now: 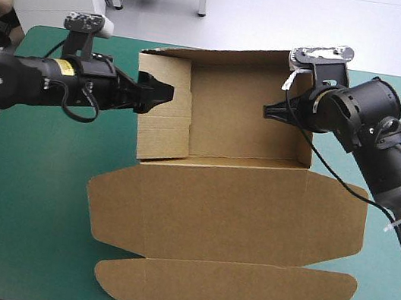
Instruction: Fold the box
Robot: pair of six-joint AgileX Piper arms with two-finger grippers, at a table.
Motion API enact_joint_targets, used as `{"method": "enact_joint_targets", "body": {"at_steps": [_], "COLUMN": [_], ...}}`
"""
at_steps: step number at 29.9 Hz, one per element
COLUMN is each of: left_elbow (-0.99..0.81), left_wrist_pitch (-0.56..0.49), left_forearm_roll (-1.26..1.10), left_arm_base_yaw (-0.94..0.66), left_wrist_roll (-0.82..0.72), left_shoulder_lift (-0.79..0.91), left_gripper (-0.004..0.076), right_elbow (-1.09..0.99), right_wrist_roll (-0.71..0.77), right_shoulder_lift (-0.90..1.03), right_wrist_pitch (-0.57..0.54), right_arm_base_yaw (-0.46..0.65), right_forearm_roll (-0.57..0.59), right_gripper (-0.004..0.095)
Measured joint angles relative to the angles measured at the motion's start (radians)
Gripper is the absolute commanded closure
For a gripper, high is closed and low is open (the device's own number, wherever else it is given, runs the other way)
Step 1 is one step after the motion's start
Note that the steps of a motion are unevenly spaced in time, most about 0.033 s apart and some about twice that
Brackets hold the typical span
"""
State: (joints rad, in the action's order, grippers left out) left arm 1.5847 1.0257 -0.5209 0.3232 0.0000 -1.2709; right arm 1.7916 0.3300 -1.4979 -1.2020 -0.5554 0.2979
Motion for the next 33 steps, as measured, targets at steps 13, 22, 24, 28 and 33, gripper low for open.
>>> {"method": "enact_joint_targets", "body": {"at_steps": [13, 22, 24, 28, 33], "left_elbow": [-0.093, -0.191, -0.191, -0.192, -0.199], "left_wrist_pitch": [0.024, -0.105, -0.117, -0.15, -0.176], "left_forearm_roll": [0.023, 0.022, 0.021, 0.006, -0.024], "left_arm_base_yaw": [0.0, 0.0, 0.0, 0.0, 0.0], "left_wrist_roll": [-0.026, -0.043, -0.043, -0.043, -0.043], "left_shoulder_lift": [0.099, 0.038, 0.008, -0.05, -0.104], "left_gripper": [0.0081, 0.0081, 0.0081, 0.0081, 0.0081], "right_elbow": [0.0, 0.0, 0.0, 0.0, 0.0], "right_wrist_roll": [0.016, 0.019, 0.019, 0.019, 0.018], "right_shoulder_lift": [-0.023, -0.023, -0.023, -0.023, -0.023], "right_wrist_pitch": [0.0, -0.007, -0.007, -0.007, -0.007], "right_arm_base_yaw": [0.0, 0.0, 0.0, 0.0, 0.0], "right_forearm_roll": [0.005, 0.005, 0.005, 0.005, 0.004], "right_gripper": [0.0923, 0.0923, 0.0923, 0.0923, 0.0922]}}
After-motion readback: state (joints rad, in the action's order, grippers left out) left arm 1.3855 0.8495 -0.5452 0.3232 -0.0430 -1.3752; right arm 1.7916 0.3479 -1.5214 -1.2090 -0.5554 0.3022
